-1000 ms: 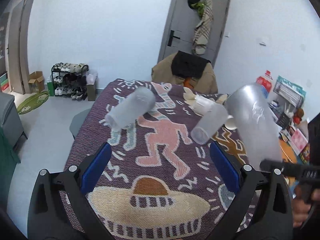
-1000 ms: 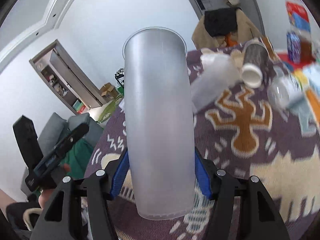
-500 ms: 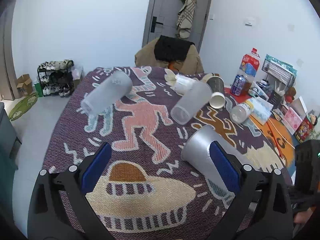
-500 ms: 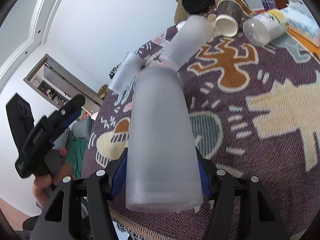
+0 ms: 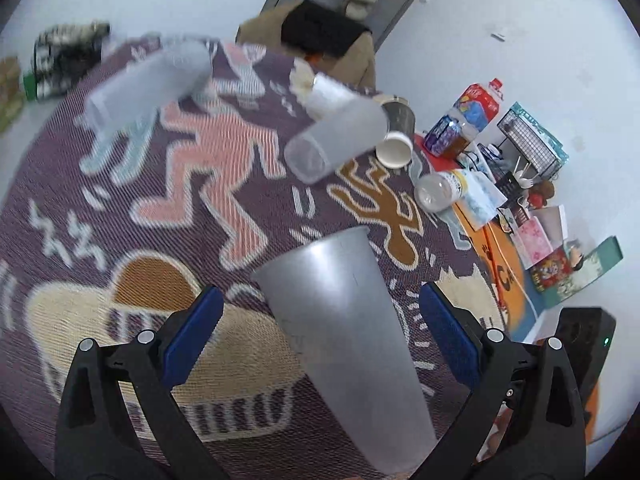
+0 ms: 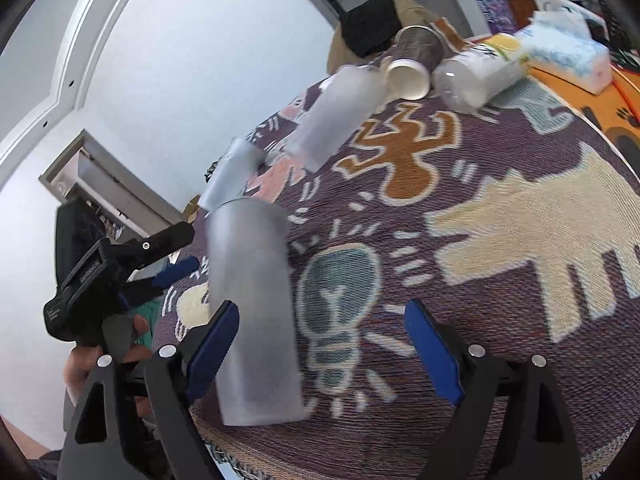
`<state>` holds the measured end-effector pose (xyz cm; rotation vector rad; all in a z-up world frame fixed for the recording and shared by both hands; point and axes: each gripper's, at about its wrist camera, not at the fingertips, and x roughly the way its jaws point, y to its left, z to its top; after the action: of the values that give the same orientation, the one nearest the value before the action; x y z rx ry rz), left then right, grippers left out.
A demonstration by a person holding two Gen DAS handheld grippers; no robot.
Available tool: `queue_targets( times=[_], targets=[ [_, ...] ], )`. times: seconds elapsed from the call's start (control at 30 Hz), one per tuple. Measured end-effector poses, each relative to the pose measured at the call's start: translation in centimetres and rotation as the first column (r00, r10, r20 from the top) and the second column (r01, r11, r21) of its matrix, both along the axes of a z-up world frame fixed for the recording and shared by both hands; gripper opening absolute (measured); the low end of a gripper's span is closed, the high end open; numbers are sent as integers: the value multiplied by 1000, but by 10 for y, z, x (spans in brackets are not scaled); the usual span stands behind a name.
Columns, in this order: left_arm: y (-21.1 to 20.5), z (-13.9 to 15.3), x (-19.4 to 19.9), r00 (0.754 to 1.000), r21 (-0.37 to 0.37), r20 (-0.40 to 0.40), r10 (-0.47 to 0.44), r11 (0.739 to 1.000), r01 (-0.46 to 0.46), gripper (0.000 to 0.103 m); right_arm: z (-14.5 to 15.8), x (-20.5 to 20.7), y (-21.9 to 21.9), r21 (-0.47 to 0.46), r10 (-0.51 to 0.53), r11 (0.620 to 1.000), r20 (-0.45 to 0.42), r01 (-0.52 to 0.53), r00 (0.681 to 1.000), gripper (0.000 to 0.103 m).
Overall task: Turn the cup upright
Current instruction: 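Rotate the right gripper to turn the held cup rim-up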
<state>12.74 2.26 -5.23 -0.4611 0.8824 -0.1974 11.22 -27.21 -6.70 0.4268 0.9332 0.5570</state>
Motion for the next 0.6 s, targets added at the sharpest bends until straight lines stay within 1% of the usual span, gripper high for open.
queue_targets(
  times=[0.33, 0.4, 0.6],
  targets=[
    [-11, -30, 32, 994, -141, -109, -9, 990, -6, 97, -16, -1, -35, -2, -51, 999, -22, 51, 998, 86],
    [-14, -34, 37, 993, -157, -121, -11, 988, -9, 97, -17, -1, -42, -6, -56, 998, -18, 56, 998, 89],
    [-22, -48, 52, 986, -185, -164, -22, 983, -9, 97, -19, 0, -51, -45, -78, 996, -6, 78, 997, 89]
  ],
)
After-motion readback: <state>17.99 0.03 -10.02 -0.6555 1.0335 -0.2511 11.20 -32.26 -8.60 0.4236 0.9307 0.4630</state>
